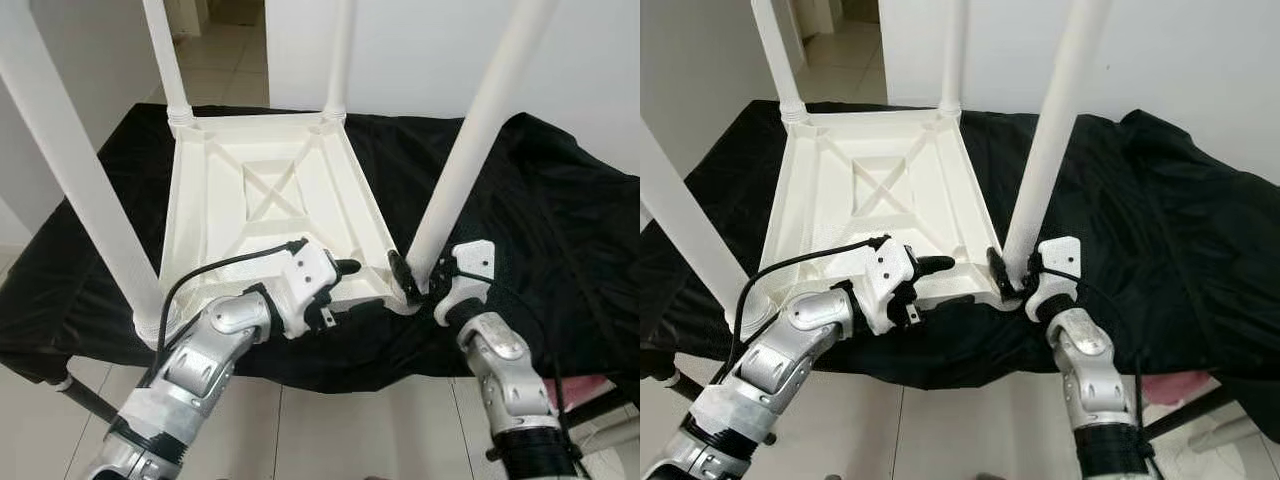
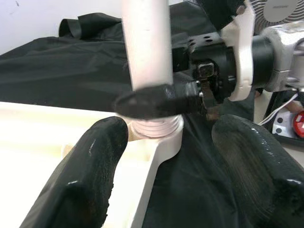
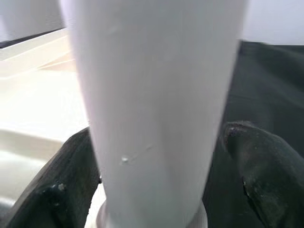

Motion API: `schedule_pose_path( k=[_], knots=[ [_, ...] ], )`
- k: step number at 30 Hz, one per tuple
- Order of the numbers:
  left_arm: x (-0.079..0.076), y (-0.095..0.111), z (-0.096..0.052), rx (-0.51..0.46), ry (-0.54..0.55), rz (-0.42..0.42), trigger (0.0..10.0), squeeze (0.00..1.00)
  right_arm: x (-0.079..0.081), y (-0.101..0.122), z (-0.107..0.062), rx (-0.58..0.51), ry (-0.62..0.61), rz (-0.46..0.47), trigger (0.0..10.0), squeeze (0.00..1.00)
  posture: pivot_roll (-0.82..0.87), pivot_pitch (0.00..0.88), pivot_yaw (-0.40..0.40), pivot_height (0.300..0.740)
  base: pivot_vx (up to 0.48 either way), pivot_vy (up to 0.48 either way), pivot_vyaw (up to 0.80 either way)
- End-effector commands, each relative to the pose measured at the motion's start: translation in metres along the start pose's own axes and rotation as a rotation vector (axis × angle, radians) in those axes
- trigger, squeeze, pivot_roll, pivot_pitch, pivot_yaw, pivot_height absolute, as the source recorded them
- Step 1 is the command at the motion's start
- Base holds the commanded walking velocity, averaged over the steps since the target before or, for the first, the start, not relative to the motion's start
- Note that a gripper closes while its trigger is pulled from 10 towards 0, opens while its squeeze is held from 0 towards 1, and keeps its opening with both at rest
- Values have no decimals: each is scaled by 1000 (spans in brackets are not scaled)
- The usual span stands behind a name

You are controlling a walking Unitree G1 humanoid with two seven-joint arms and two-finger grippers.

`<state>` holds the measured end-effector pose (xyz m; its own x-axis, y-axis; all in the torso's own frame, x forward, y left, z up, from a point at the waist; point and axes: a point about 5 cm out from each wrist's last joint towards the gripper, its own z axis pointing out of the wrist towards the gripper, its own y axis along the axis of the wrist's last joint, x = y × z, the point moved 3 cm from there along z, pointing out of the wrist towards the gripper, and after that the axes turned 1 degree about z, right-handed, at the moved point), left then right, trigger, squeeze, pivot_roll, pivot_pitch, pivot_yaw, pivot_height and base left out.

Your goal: Building children table

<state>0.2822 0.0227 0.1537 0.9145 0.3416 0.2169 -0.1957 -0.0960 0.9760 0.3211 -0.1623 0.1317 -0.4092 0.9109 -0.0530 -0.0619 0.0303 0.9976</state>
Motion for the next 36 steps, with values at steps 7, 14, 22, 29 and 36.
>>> schedule_pose_path(
  k=[7,14,22,29,36],
  knots=[
    [-7,-1,-1,17,-77,1,10000,0,3,-4,8,47,166,-22,8471,0,-71,0,1,740,0,0,0],
    [-10,-3,-4,26,-84,-1,10000,0,-3,-12,10,75,225,-35,0,0,-62,0,-2,740,0,0,0],
    [-10,-2,-2,26,-86,-2,10000,0,-6,-14,3,72,201,-18,10000,0,-72,0,3,740,0,0,0],
    [-11,-3,-3,29,-97,-4,10000,0,-9,-15,-1,68,110,1,10000,0,-85,0,12,740,0,0,0],
    [-12,-4,-2,30,-108,-7,10000,0,-16,-18,-4,80,-119,4,10000,0,-94,0,15,740,0,0,0]
  ],
)
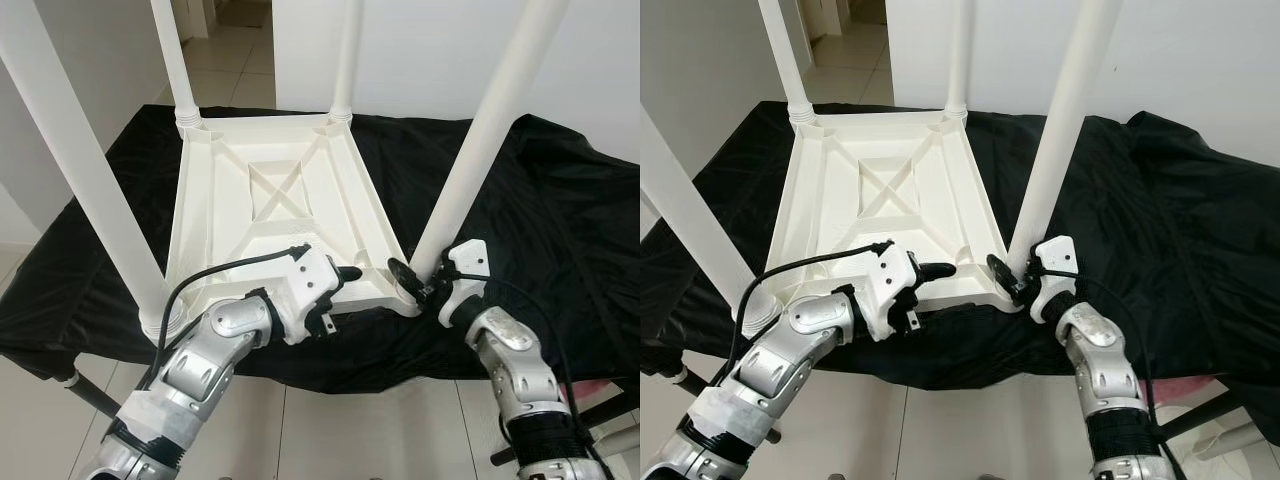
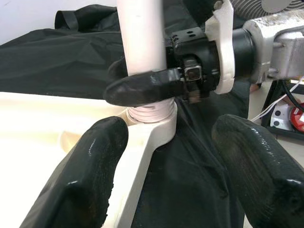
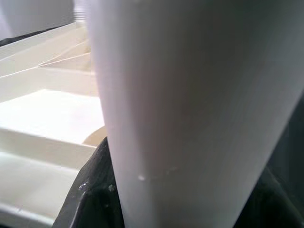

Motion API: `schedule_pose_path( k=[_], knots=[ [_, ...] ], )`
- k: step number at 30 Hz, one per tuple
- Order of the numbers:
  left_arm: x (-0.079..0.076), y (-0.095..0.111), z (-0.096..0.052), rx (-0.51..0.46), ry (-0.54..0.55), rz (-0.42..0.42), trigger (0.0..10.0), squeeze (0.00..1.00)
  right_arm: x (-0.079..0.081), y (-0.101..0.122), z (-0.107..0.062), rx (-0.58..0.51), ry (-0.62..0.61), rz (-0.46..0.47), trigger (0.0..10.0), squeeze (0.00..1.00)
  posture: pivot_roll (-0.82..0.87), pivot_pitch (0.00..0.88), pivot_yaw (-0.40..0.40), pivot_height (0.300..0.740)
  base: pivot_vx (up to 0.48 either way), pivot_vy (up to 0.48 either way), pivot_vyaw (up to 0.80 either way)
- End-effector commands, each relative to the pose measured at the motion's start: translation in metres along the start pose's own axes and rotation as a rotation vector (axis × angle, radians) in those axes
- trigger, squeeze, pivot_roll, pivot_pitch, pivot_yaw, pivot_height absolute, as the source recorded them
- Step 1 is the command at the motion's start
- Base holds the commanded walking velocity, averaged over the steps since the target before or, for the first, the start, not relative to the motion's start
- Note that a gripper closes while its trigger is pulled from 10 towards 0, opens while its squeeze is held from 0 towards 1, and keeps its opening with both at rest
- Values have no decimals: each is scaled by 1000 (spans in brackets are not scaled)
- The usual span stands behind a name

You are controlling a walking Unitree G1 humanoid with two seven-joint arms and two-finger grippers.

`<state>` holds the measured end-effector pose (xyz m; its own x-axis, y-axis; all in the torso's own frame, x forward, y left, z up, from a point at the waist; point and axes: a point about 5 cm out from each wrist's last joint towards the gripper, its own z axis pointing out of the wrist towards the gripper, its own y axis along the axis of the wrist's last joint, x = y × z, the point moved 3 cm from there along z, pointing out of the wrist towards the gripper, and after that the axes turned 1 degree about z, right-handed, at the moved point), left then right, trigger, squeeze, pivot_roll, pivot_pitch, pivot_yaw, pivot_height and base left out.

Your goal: Building children table

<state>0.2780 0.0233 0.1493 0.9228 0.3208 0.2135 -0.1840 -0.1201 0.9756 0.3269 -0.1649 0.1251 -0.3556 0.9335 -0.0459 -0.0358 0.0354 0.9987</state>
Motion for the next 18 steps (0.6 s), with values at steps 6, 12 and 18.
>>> schedule_pose_path(
  k=[6,12,18],
  knots=[
    [-8,0,2,1,-91,-3,10000,0,-10,-15,-12,52,-366,89,10000,0,-99,0,9,740,0,0,0],
    [-9,0,3,-2,-89,-5,10000,0,0,-20,-14,50,-531,133,10000,0,-99,0,3,740,0,0,0],
    [-7,0,5,-11,-70,-11,10000,0,14,-13,-3,8,-544,204,10000,0,-97,0,-13,740,0,0,0]
  ],
)
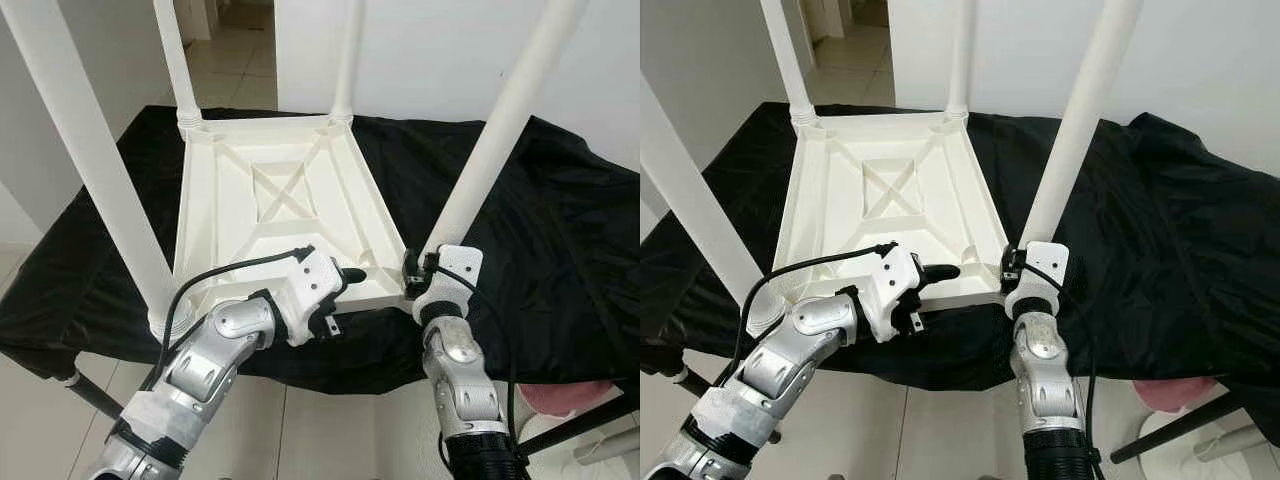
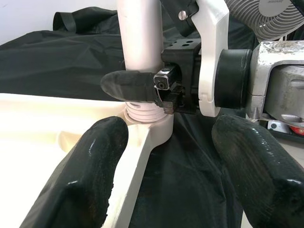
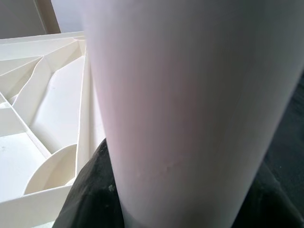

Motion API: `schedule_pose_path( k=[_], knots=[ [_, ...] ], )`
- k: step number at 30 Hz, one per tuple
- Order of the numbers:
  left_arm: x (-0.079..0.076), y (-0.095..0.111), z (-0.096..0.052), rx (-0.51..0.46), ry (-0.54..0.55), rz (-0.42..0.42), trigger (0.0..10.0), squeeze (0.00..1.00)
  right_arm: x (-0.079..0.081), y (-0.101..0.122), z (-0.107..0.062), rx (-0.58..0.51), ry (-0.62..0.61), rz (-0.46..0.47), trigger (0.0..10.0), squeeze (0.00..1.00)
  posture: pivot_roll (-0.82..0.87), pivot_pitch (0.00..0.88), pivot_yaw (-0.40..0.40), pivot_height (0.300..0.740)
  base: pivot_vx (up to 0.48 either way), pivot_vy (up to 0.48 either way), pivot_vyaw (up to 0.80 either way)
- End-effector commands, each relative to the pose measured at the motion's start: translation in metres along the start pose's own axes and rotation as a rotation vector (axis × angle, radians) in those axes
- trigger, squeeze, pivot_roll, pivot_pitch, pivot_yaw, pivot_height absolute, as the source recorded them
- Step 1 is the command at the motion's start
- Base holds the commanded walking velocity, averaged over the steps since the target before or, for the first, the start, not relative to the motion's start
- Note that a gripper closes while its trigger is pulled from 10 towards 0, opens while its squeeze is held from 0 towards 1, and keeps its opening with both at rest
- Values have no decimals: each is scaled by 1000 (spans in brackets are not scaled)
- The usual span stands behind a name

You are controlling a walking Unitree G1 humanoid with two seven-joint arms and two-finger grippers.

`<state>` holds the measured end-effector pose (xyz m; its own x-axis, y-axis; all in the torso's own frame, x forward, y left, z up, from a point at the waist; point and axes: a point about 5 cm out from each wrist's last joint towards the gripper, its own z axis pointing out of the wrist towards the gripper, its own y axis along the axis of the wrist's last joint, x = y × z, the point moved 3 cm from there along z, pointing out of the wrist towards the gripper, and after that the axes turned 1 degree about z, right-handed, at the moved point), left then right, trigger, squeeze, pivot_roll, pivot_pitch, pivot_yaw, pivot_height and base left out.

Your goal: Building children table

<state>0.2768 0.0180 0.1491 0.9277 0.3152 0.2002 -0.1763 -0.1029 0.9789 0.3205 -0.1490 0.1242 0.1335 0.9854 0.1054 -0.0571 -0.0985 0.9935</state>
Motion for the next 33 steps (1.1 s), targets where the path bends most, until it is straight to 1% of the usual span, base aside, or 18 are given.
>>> schedule_pose_path(
  k=[1,6,7,9,13,15,16,18,19,20,21,22,24,27,30,31,32,33],
  knots=[
    [-4,-1,1,2,-62,2,10000,0,-7,-9,-1,46,-30,54,10000,0,-97,0,-19,740,0,0,0],
    [0,0,2,-1,-51,9,10000,0,-10,-1,-1,21,-3,53,10000,0,-100,0,-21,740,0,0,0],
    [1,1,2,-4,-46,11,10000,0,-10,1,-1,9,11,55,10000,1000,-98,0,-21,740,0,0,0],
    [4,2,3,-5,-39,17,10000,0,-16,7,-2,-26,46,38,10000,1000,-95,0,-27,740,0,0,0],
    [4,3,2,-5,-39,21,10000,0,-20,11,-2,-38,92,33,10000,1000,-95,0,-27,740,0,0,0],
    [1,3,1,-11,-59,3,10000,0,-19,16,-1,-40,223,32,10000,996,-95,0,-22,740,0,0,0],
    [1,3,1,-11,-59,3,10000,0,-19,16,-1,-40,223,32,10000,996,-95,0,-22,740,0,0,0],
    [-1,3,0,-12,-69,-6,10000,0,-19,18,-1,-40,274,32,10000,996,-95,0,-22,740,0,0,0],
    [-5,3,0,-10,-89,-13,10000,0,-18,19,-2,-37,348,12,10000,0,-93,0,-14,740,0,0,0],
    [-10,3,0,-9,-119,-22,10000,0,-16,19,-3,-33,447,-15,10000,0,-90,0,-8,740,0,0,0],
    [-10,3,0,-9,-119,-22,10000,0,-16,19,-3,-33,447,-15,10000,0,-90,0,-8,740,0,0,0],
    [-13,3,0,-4,-146,-30,10000,0,-15,19,-3,-23,535,-31,10000,0,-84,0,2,740,0,0,0],
    [-16,3,-1,6,-179,-34,10000,0,-13,18,-2,-4,645,-55,10000,0,-77,0,4,740,0,0,0],
    [-16,5,-4,13,-201,-25,10000,0,-12,20,2,18,729,-65,10000,0,-69,0,5,740,0,0,0],
    [-14,3,-5,21,-196,-16,10000,0,-13,19,8,33,745,-94,10000,0,-65,0,7,740,0,0,0],
    [-13,2,-5,25,-190,-14,10000,0,-15,16,11,46,753,-106,9176,0,-63,0,8,740,0,0,0],
    [-12,2,-4,26,-184,-14,10000,0,-16,14,12,58,766,-111,3333,0,-59,0,8,740,0,0,0],
    [-11,2,-4,24,-181,-15,10000,0,-17,13,13,63,774,-110,706,0,-60,0,7,740,0,0,0]
  ],
)
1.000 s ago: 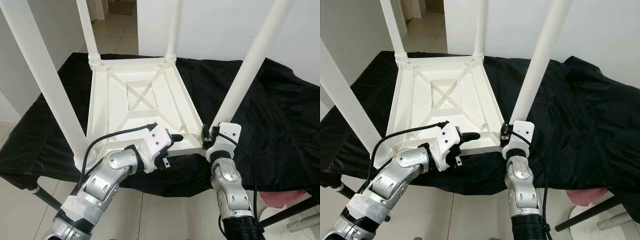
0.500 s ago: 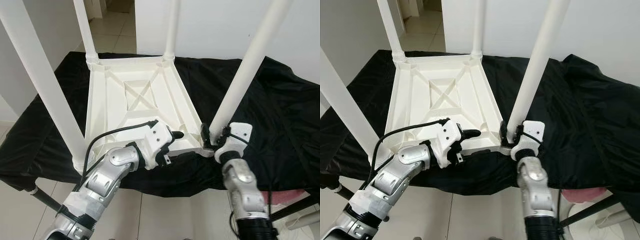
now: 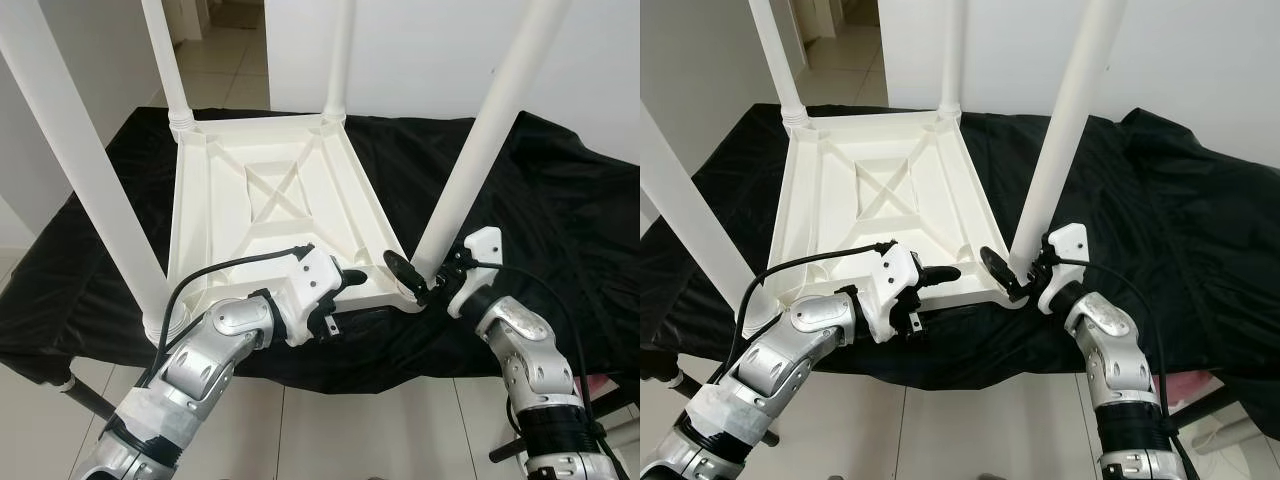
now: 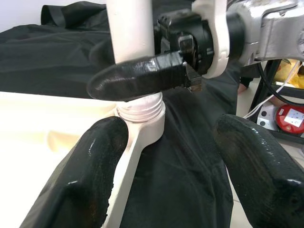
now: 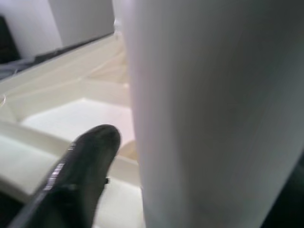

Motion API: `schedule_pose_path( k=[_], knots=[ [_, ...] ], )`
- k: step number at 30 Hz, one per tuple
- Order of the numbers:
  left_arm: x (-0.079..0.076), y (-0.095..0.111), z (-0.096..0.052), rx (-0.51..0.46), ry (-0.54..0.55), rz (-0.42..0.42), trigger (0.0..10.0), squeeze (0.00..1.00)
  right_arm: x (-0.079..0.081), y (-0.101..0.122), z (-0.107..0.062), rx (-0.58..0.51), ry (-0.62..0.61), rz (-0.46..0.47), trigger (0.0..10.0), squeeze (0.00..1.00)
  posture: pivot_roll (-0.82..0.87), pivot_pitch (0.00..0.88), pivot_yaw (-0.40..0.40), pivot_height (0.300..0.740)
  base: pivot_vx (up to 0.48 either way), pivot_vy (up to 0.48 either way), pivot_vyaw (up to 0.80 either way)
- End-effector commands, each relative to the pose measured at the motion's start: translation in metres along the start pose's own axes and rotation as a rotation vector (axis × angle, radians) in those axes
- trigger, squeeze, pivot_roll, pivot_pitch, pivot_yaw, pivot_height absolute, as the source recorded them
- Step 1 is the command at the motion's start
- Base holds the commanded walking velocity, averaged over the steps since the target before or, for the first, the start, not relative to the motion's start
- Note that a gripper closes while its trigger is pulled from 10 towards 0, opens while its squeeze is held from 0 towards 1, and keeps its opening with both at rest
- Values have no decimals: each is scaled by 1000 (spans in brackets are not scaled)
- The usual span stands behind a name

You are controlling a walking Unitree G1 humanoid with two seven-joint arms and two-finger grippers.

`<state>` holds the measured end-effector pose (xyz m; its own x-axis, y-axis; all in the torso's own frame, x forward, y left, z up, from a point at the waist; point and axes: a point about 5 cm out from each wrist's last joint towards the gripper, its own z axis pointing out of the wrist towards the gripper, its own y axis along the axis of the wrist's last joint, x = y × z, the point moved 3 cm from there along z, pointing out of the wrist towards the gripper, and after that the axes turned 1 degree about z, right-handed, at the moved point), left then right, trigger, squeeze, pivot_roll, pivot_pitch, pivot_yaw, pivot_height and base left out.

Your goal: Building children table

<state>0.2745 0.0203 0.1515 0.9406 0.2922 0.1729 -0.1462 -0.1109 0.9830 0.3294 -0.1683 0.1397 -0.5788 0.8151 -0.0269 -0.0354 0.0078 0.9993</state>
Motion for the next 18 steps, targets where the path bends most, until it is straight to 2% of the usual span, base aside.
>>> schedule_pose_path(
  k=[1,2,3,13,14,16,17,18],
  knots=[
    [-10,0,-1,9,-152,12,10000,0,-2,-4,0,19,23,-3,706,0,-60,0,7,740,0,0,0],
    [-10,0,-1,9,-152,12,10000,0,-2,-4,0,19,23,-3,706,0,-60,0,7,740,0,0,0],
    [-11,0,-1,9,-152,10,10000,0,-3,-6,-1,26,27,-2,0,0,-59,0,1,740,0,0,0],
    [-10,-1,-1,15,-132,1,10000,0,-4,-19,-5,57,63,36,0,0,-57,0,-10,740,0,0,0],
    [-10,-1,-1,15,-129,0,10000,0,-3,-20,-4,56,52,37,9373,0,-56,0,-14,740,0,0,0],
    [-10,-1,-1,15,-128,0,10000,0,-3,-21,-4,54,45,37,9373,0,-56,0,-14,740,0,0,0],
    [-9,-1,-2,16,-125,-1,10000,0,-3,-21,-3,46,18,37,10000,0,-58,0,-15,740,0,0,0],
    [-9,-1,-2,17,-124,-1,10000,0,-2,-21,-3,41,-1,39,10000,0,-58,0,-15,740,0,0,0]
  ],
)
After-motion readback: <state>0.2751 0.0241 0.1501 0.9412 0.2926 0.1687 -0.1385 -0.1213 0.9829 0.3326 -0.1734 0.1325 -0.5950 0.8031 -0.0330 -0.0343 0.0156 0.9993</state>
